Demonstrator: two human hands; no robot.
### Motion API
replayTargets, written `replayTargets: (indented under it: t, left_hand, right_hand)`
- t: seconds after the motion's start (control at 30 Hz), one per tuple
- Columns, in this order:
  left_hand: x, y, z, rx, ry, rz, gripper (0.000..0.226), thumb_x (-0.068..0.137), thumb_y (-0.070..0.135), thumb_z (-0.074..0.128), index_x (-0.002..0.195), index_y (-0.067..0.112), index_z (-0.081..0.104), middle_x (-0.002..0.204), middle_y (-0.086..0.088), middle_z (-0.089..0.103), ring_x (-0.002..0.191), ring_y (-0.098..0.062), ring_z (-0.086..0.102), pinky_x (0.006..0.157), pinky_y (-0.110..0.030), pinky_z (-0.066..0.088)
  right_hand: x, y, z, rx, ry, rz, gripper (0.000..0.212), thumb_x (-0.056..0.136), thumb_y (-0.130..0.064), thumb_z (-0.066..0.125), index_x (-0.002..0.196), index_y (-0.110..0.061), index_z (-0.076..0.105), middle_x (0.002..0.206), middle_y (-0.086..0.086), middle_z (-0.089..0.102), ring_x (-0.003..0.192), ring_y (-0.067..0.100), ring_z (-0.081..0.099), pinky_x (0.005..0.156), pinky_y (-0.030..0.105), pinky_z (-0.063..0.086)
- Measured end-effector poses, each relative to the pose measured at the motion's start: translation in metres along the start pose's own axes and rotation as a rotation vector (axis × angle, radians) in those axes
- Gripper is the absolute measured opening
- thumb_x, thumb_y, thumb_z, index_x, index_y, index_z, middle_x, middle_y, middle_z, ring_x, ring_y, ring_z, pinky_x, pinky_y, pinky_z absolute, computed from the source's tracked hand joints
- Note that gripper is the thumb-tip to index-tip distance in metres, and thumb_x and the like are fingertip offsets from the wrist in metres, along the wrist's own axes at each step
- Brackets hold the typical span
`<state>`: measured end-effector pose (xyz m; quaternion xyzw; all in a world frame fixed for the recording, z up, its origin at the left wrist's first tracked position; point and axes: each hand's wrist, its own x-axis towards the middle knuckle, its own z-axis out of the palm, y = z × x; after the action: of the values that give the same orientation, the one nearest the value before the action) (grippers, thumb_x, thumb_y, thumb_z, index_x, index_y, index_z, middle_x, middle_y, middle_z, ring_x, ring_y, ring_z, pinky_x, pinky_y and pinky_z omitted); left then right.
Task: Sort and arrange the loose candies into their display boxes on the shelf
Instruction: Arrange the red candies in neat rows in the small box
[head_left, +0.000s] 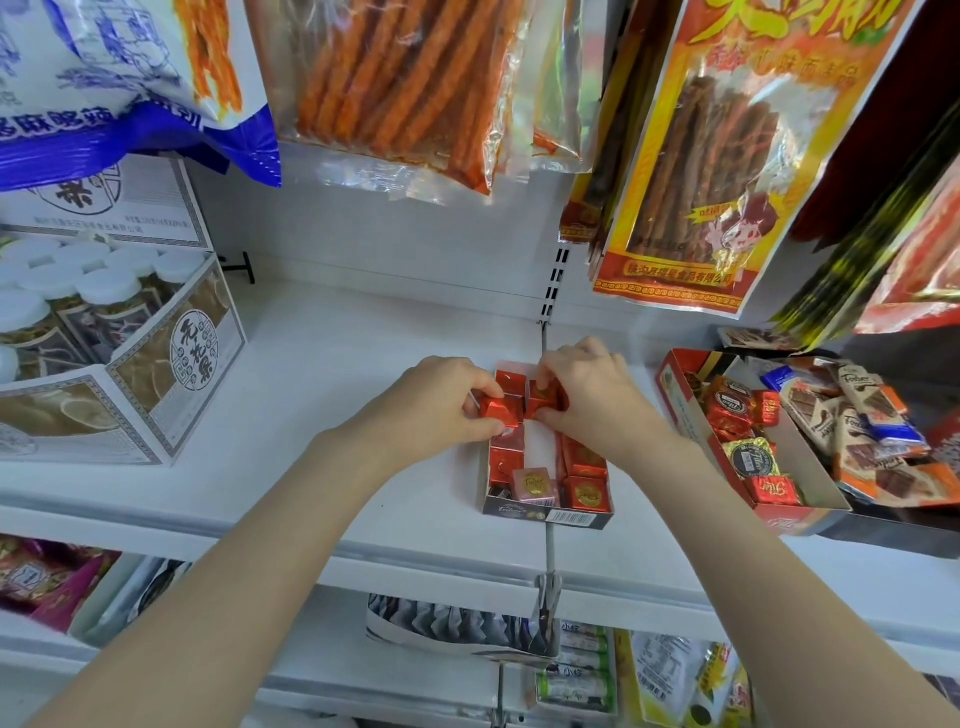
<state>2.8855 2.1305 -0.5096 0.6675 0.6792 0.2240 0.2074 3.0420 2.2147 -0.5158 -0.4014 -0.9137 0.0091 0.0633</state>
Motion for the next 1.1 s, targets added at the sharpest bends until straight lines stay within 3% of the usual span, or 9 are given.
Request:
replayTargets:
  t: [0.13, 0.3, 0.43, 0.57, 0.7, 0.97, 1.1]
  left_hand:
    - [0.001, 0.001, 0.0, 0.002, -0.007, 0.001, 0.036, 0.079, 0.031, 0.069, 0.113, 0.018, 0.064, 0.101, -0.003, 0.063, 0.092, -0.015, 0.061, 0.087, -0.029, 0.048]
    - [0.001, 0.002, 0.001, -0.027, 0.002, -0.001, 0.036, 0.078, 0.03, 0.071, 0.111, 0.018, 0.065, 0.095, -0.001, 0.061, 0.087, -0.014, 0.06, 0.087, -0.029, 0.048]
    - [-0.001, 0.0, -0.003, -0.09, 0.022, -0.018, 0.033, 0.075, 0.028, 0.074, 0.106, 0.019, 0.067, 0.088, 0.004, 0.06, 0.083, -0.012, 0.061, 0.084, -0.025, 0.049]
    - [-0.003, -0.004, -0.009, -0.143, 0.055, -0.033, 0.027, 0.074, 0.023, 0.075, 0.1, 0.019, 0.069, 0.087, 0.005, 0.062, 0.081, -0.011, 0.063, 0.081, -0.023, 0.049]
    - [-0.005, -0.004, -0.006, -0.119, 0.028, -0.032, 0.027, 0.074, 0.023, 0.075, 0.1, 0.018, 0.069, 0.092, 0.001, 0.064, 0.082, -0.013, 0.064, 0.083, -0.026, 0.05]
    - [-0.005, -0.004, -0.004, -0.111, 0.024, -0.033, 0.029, 0.075, 0.026, 0.074, 0.103, 0.018, 0.069, 0.089, 0.005, 0.061, 0.081, -0.01, 0.062, 0.08, -0.022, 0.048]
    - [-0.004, -0.004, -0.005, -0.077, 0.012, -0.03, 0.029, 0.076, 0.028, 0.073, 0.104, 0.02, 0.068, 0.086, 0.007, 0.059, 0.082, -0.009, 0.062, 0.079, -0.02, 0.048]
  right_hand:
    - [0.006, 0.0, 0.008, -0.049, 0.095, 0.069, 0.031, 0.083, -0.025, 0.062, 0.109, -0.012, 0.053, 0.124, 0.007, 0.043, 0.115, 0.025, 0.036, 0.092, 0.035, 0.034]
    - [0.009, -0.001, 0.01, 0.015, 0.097, 0.076, 0.033, 0.083, -0.02, 0.061, 0.113, -0.01, 0.052, 0.128, 0.01, 0.041, 0.118, 0.029, 0.038, 0.097, 0.037, 0.037]
    - [0.013, -0.001, 0.006, -0.002, 0.122, -0.053, 0.029, 0.087, -0.022, 0.057, 0.115, -0.02, 0.062, 0.132, 0.004, 0.041, 0.125, 0.026, 0.029, 0.096, 0.037, 0.028]
    - [0.013, -0.003, 0.012, 0.037, 0.01, 0.005, 0.038, 0.092, -0.023, 0.05, 0.128, -0.034, 0.052, 0.137, 0.001, 0.036, 0.128, 0.025, 0.024, 0.101, 0.04, 0.025]
    - [0.017, -0.001, 0.011, 0.085, -0.072, 0.02, 0.041, 0.088, -0.023, 0.055, 0.127, -0.035, 0.051, 0.134, 0.001, 0.04, 0.125, 0.026, 0.028, 0.101, 0.042, 0.026]
    - [0.024, -0.002, 0.01, 0.074, -0.034, -0.031, 0.034, 0.086, -0.016, 0.058, 0.119, -0.02, 0.059, 0.121, 0.002, 0.053, 0.113, 0.024, 0.048, 0.096, 0.039, 0.039]
    - [0.022, 0.001, 0.011, 0.121, -0.033, -0.03, 0.032, 0.089, -0.018, 0.053, 0.121, -0.019, 0.058, 0.121, 0.003, 0.052, 0.113, 0.024, 0.047, 0.097, 0.04, 0.038]
